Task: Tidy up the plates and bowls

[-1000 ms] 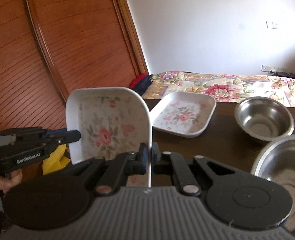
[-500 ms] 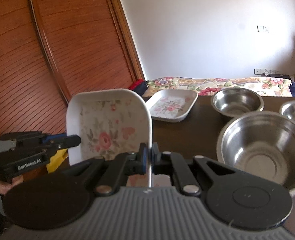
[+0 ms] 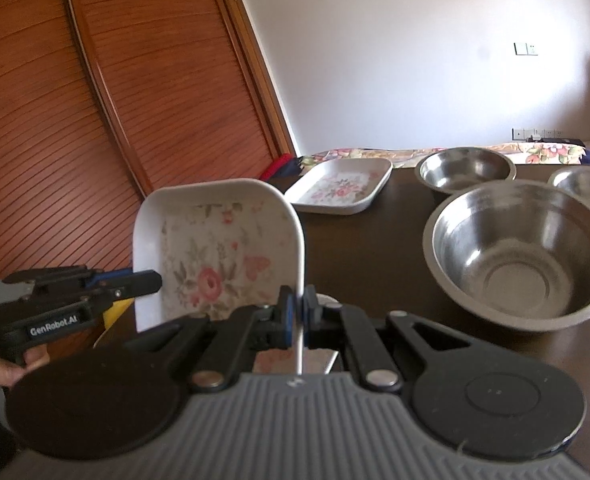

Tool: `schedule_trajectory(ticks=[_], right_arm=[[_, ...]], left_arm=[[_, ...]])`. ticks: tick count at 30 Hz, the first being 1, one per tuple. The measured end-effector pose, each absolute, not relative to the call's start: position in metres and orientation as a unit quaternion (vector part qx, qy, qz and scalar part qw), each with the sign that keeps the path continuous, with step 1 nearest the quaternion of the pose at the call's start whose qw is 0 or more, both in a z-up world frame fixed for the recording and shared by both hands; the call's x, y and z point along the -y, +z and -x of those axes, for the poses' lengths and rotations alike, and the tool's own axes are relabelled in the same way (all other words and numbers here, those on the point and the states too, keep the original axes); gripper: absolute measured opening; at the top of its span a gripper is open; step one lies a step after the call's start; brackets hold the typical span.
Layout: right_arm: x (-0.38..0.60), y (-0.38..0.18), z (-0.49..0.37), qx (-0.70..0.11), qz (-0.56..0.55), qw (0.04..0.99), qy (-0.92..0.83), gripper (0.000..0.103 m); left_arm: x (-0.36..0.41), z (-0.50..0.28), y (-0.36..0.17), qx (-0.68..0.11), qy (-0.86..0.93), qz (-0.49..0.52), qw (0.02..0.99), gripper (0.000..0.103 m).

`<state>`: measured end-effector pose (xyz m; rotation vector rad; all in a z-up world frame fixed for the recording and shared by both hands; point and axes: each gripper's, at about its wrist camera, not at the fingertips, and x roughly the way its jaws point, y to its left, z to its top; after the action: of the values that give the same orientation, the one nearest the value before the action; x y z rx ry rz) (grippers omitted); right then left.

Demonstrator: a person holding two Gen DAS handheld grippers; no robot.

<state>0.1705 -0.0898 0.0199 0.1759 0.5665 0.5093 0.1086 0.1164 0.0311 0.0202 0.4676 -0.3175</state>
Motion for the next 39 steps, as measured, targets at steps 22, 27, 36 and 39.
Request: schedule_trajectory(ticks=[22, 27, 36, 39], right_arm=[[0.082, 0.002, -0.171, -0.290, -0.069, 0.925, 0.237, 0.007], [0.079, 0.000, -0.173, -0.288, -0.068, 0.927, 0.232, 0.007], [0.076, -0.010, -0.177, -0.295, -0.066, 0.926, 0.225, 0.008], [0.073, -0.012, -0.177, -0.295, -0.054, 0.928, 0.221, 0.009]], left_arm=[[-0.108, -0.133, 0.014, -0.267, -0.148, -0.009, 0.952, 0.039], [-0.107, -0.138, 0.011, -0.270, -0.147, -0.001, 0.952, 0.040], [-0.104, -0.144, 0.000, -0.279, -0.138, -0.004, 0.950, 0.040], [-0.103, -0.148, -0.003, -0.284, -0.135, -0.008, 0.949, 0.040]])
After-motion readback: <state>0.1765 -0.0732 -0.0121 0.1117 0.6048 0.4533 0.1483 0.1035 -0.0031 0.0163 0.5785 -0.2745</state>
